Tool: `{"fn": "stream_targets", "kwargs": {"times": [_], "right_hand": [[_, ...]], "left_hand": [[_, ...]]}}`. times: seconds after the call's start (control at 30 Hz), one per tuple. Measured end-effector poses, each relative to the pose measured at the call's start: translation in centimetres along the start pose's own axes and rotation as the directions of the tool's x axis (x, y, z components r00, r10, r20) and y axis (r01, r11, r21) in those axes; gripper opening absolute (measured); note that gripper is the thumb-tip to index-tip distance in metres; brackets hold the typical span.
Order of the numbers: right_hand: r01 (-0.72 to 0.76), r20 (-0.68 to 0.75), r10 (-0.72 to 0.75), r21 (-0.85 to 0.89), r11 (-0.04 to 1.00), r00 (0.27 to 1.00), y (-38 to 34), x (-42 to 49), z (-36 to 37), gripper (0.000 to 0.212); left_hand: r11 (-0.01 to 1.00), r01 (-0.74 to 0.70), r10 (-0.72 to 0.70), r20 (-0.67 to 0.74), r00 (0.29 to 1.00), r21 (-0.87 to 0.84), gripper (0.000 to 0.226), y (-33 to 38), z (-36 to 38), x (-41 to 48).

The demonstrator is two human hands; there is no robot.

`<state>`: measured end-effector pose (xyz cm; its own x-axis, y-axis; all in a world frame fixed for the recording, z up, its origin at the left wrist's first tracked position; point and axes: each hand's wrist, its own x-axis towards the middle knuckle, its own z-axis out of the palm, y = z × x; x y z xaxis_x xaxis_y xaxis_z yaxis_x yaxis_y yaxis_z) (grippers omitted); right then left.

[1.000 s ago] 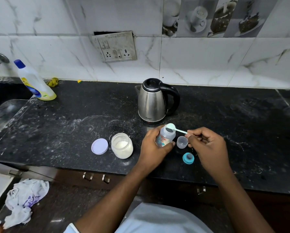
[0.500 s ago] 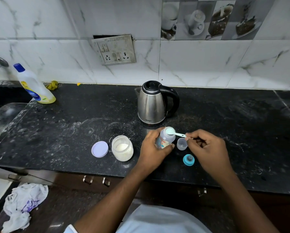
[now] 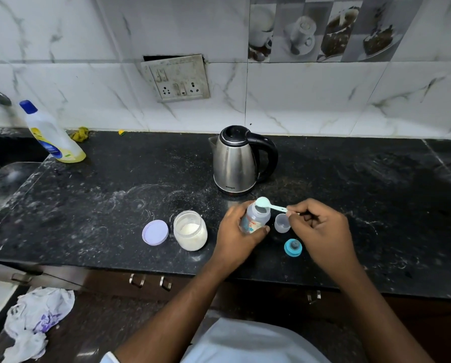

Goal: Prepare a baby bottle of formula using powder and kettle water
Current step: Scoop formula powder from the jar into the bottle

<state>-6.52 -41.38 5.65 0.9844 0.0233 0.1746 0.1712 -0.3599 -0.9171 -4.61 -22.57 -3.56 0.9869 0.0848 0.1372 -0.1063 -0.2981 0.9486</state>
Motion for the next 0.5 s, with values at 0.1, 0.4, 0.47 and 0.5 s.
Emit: {"fn": "stream_targets", "kwargs": {"times": [0.1,0.4,0.47,0.5], "right_hand": [[-0.048,0.026,0.048,0.022,0.999,0.999,0.4,-0.1,0.4,0.018],[-0.062,-0.176,0.140,0.387,0.920,0.974,0.5,0.6,-1.3,0.017],[-0.076,-0.179,0.155,0.384,0.920,0.972,0.9,0.4,-1.5,0.017],[-0.085,-0.179,0.164,0.381,0.921,0.970,1.2,0.3,-1.6,0.016]], "left_hand": [[1.000,0.019,-0.019,-0.006,1.000,-0.007,0.056,-0.5,0.0,-0.1],[0.987,0.153,-0.156,0.041,0.987,0.049,0.050,-3.6,0.1,-0.4],[0.979,0.172,-0.179,0.063,0.982,0.111,0.046,-4.8,0.2,-0.8],[0.972,0.186,-0.198,0.078,0.977,0.146,0.045,-5.4,0.4,-1.0]]}}
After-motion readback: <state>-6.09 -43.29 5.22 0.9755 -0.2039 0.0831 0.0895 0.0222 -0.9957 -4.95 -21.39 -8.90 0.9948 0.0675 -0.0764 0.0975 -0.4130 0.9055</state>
